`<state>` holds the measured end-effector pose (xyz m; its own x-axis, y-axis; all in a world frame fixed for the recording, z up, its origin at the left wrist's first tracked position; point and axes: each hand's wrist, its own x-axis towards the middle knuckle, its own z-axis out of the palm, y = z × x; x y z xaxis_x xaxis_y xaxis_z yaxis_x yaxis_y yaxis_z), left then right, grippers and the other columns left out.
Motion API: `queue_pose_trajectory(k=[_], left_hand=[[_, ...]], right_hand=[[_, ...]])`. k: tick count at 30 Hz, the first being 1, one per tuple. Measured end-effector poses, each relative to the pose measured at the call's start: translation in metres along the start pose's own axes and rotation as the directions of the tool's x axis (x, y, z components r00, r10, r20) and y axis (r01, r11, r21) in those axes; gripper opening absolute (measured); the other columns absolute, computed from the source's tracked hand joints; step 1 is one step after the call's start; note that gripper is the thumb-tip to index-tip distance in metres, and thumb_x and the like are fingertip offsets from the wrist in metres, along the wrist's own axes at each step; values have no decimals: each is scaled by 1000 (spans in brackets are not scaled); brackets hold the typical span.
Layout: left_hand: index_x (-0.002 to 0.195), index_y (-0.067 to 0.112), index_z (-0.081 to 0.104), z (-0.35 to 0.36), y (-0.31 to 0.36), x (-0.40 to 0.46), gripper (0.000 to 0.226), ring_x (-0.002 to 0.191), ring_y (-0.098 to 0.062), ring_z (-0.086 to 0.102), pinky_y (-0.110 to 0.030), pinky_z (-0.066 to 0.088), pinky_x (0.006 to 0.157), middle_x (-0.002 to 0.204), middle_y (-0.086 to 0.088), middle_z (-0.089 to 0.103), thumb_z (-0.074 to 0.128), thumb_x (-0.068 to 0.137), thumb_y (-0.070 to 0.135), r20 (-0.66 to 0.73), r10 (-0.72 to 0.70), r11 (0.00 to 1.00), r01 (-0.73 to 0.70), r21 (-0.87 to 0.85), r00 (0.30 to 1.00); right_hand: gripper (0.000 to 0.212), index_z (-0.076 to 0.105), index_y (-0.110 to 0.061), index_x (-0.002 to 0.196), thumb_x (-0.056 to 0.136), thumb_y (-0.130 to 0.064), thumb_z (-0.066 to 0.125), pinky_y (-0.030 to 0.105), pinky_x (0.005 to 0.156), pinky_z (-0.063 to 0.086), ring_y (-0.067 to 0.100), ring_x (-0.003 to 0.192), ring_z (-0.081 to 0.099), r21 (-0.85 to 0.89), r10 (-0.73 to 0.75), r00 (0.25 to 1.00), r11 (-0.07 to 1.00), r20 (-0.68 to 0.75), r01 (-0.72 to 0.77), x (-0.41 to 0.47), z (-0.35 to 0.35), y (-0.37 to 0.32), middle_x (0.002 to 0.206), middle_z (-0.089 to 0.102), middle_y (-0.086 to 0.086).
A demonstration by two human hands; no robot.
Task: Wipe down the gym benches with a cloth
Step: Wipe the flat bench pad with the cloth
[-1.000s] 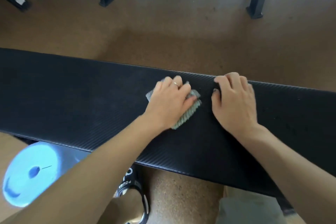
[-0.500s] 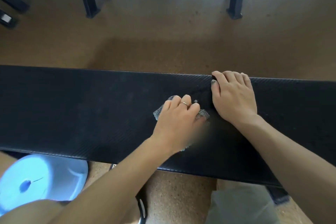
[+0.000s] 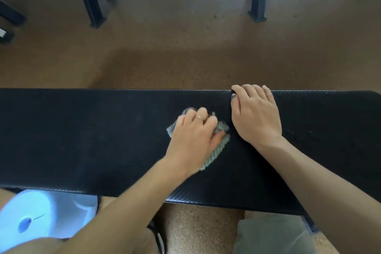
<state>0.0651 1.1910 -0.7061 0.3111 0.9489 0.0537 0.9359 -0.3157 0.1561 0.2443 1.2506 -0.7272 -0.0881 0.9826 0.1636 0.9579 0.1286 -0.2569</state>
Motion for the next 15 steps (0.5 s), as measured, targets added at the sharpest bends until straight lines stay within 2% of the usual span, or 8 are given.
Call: queue_pose_trajectory(k=[3,7,10,12,15], left_hand=[[102,16,61,3,-10,14,43,93,-27,50,-42,41,82,100,-3,53,34,103,50,16,66,998,-66,-10,998],[106,15,59,0,-19,100,39,104,-31,51,-42,37,86,110,-7,57,36,107,47,70,-89,996,87,36,994],[96,22,56,4,-23,149,38,100,-26,58,-39,36,77,107,2,64,31,106,48,296,-226,967,250,-43,928],[95,27,61,4,-21,155,41,98,-23,60,-39,34,75,101,7,66,28,105,50,374,-254,956,289,-39,892],[89,21,56,3,-11,136,45,91,-23,61,-40,34,73,92,7,64,24,108,47,253,-174,980,191,-47,952]], right_hand=[[42,57,-20,139,108,-32,30,45,124,24,22,129,51,-1,-8,1000,1000,-19,8,1,1,-1,132,63,-2],[49,63,-21,133,110,-34,22,42,123,24,19,127,53,84,7,998,996,-57,-2,6,-2,0,128,65,-6],[47,68,-20,124,111,-31,24,41,122,27,18,120,58,154,34,993,988,-111,-17,4,-3,0,119,69,-6],[47,69,-19,120,111,-31,24,41,121,30,19,116,60,143,36,991,990,-128,-18,3,-2,-1,115,70,-5],[48,69,-17,117,111,-30,23,42,119,32,20,113,62,123,45,991,992,-126,-30,4,-3,-1,112,72,-3]])
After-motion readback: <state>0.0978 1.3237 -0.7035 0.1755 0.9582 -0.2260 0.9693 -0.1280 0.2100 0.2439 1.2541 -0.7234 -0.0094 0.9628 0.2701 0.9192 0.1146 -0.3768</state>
